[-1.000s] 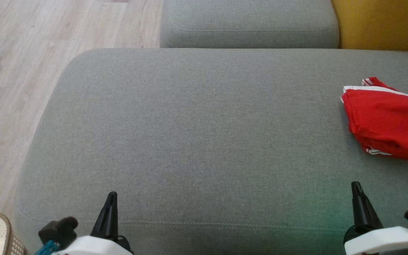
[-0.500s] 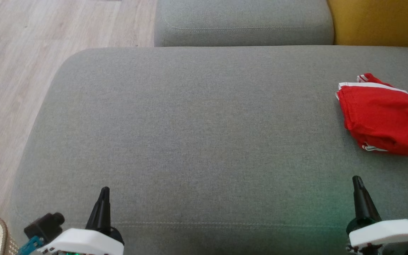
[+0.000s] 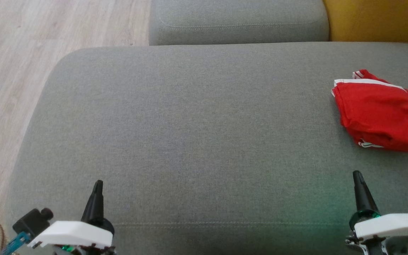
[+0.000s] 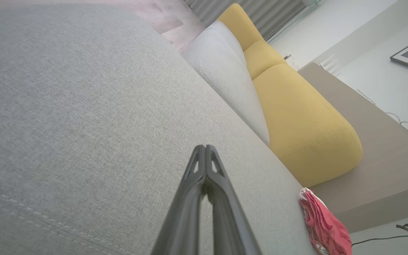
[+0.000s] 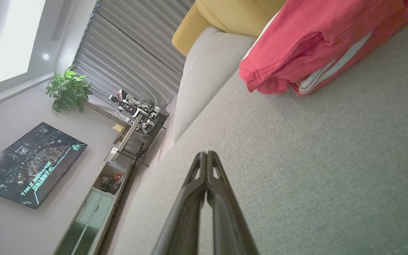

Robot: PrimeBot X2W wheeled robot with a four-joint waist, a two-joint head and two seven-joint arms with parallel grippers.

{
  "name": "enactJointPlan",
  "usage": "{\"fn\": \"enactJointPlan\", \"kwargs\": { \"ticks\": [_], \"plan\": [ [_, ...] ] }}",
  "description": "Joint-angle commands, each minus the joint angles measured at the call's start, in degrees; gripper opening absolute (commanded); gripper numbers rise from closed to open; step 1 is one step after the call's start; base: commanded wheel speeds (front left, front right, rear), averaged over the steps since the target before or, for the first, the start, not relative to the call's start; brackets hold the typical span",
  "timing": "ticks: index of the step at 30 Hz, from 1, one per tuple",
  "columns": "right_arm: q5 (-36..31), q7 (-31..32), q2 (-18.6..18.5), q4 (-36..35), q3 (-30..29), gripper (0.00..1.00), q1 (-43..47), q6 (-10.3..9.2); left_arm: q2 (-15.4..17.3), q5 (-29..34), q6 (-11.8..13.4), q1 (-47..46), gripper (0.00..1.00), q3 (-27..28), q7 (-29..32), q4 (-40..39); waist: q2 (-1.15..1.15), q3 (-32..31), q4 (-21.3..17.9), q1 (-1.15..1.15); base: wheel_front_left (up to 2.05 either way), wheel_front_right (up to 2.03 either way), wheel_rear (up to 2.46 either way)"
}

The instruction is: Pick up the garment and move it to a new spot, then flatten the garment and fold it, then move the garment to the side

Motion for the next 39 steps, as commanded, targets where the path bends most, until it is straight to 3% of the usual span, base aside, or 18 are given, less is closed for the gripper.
{"fn": "enactJointPlan", "kwargs": {
  "ticks": [1,39],
  "plan": [
    [1.8,0.5,-0.5,-1.5,0.5,0.00,-3.1,-0.01,0.7,-1.9,-0.7,-3.3,0.00,1.6,0.3,-1.3,0.00,0.0,-0.1,0.00,0.00,0.00,0.00],
    [26.3,6.8,-0.8,1.5,0.1,0.00,-8.3,-0.01,0.6,-29.8,-3.5,-8.9,0.00,7.8,6.7,2.4,0.00,1.2,-3.0,0.00,0.00,0.00,0.00]
  ]
}}
